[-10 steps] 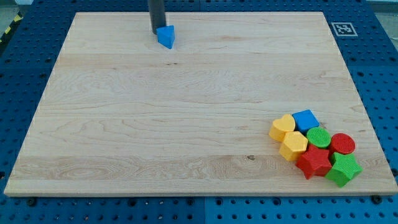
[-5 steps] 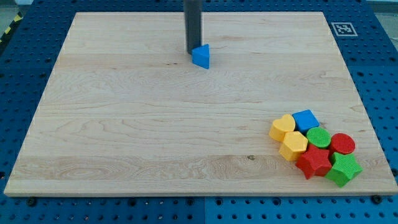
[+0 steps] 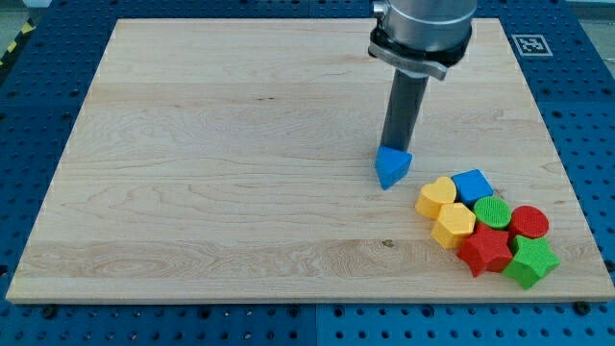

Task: Push the blue triangle into the group of blocks

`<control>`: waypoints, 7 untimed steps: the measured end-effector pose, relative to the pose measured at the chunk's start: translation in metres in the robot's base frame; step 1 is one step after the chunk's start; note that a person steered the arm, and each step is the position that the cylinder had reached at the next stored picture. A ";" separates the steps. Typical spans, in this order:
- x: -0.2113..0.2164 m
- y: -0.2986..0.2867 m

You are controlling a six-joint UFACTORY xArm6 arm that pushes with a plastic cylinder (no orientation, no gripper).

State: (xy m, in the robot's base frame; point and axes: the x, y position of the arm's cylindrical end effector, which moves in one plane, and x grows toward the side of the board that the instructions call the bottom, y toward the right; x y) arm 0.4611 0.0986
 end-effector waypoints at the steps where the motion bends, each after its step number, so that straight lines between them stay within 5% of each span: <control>1: 0.017 0.000; 5: 0.044 -0.084; 7: 0.058 -0.061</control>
State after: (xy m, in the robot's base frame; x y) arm 0.5189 0.0378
